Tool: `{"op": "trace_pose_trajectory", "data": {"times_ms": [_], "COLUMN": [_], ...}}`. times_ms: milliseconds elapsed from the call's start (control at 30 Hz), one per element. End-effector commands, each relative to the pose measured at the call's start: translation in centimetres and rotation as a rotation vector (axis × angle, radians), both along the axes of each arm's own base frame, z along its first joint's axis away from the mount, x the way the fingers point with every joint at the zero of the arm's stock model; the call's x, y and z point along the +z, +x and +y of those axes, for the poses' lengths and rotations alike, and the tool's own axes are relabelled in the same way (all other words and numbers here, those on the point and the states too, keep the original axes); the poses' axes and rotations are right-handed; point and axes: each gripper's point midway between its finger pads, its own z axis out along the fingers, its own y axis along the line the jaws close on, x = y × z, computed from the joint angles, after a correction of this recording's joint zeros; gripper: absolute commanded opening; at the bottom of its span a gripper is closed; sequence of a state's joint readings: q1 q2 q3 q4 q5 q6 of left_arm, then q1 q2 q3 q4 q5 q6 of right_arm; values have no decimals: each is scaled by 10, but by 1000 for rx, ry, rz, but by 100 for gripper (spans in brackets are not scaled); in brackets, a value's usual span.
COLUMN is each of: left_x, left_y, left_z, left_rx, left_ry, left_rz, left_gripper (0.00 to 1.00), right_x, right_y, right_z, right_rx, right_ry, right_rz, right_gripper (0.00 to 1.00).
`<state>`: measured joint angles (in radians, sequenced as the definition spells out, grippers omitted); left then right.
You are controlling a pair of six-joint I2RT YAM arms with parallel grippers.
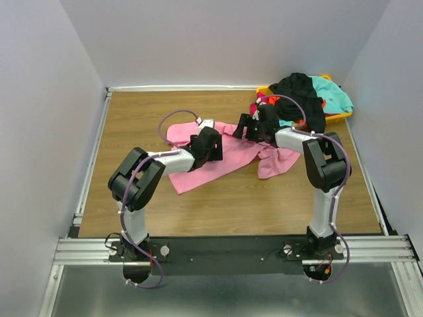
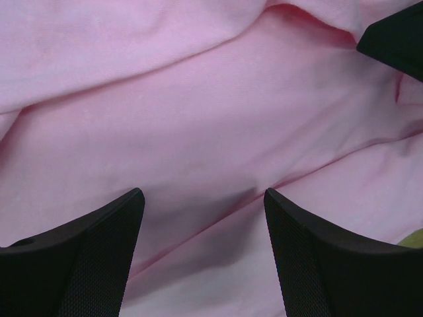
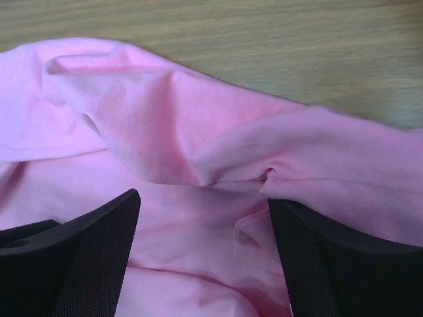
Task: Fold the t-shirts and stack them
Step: Flatten the tshirt out
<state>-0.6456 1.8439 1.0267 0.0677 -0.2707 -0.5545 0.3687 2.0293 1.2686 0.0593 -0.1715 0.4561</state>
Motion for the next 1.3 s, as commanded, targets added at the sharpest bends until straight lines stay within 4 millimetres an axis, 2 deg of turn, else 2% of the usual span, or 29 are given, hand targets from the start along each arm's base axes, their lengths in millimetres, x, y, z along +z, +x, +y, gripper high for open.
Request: {"op": "trace_pose_trajectory", "data": {"times_ms": [0, 100, 200, 233, 367, 400, 433, 500, 533, 600, 633, 767, 833, 967, 1233, 1267], "left_x": [3, 13, 40, 61, 79, 75, 73, 61, 62, 42, 37, 15, 12, 12, 1, -1], "left_y": [13, 27, 32, 33, 3, -9, -23, -50, -59, -87, -94, -124, -129, -134, -143, -146], "left_z": [-15, -19, -12, -4, 34, 41, 57, 65, 71, 84, 87, 105, 110, 113, 121, 124], "left_rx": [-45, -43, 1, 40, 184, 232, 277, 306, 369, 401, 455, 530, 556, 581, 609, 609], "left_ry": [10, 24, 20, 22, 67, 57, 76, 100, 65, 115, 83, 145, 142, 86, 79, 84], "left_rz": [-20, -49, -115, -167, -208, -187, -193, -162, -161, -97, -77, -3, 8, 5, 36, 41], "left_gripper": [81, 81, 81, 81, 81, 81, 81, 81, 80, 79, 78, 74, 73, 69, 64, 61], "right_x": [-41, -33, -20, -12, 10, 17, 18, 33, 36, 47, 51, 65, 79, 91, 98, 99], "right_y": [-7, 0, 2, 3, 4, 4, 1, -1, -3, -9, -11, -25, -30, -38, -44, -44], "right_z": [-29, -27, -17, -15, -12, -12, -13, -14, -14, -15, -16, -20, -22, -29, -31, -32], "right_rx": [-52, -30, 23, 35, 53, 54, 54, 55, 53, 54, 55, 63, 65, 51, 52, 50], "right_ry": [-53, -45, -15, -2, 16, 21, 19, 24, 27, 38, 41, 48, 51, 43, 47, 47], "right_rz": [119, 93, 70, 56, 15, 3, 2, -26, -29, -42, -49, -69, -98, -128, -143, -145], "right_gripper": [86, 86, 86, 86, 86, 86, 86, 86, 86, 86, 86, 86, 86, 87, 87, 87]}}
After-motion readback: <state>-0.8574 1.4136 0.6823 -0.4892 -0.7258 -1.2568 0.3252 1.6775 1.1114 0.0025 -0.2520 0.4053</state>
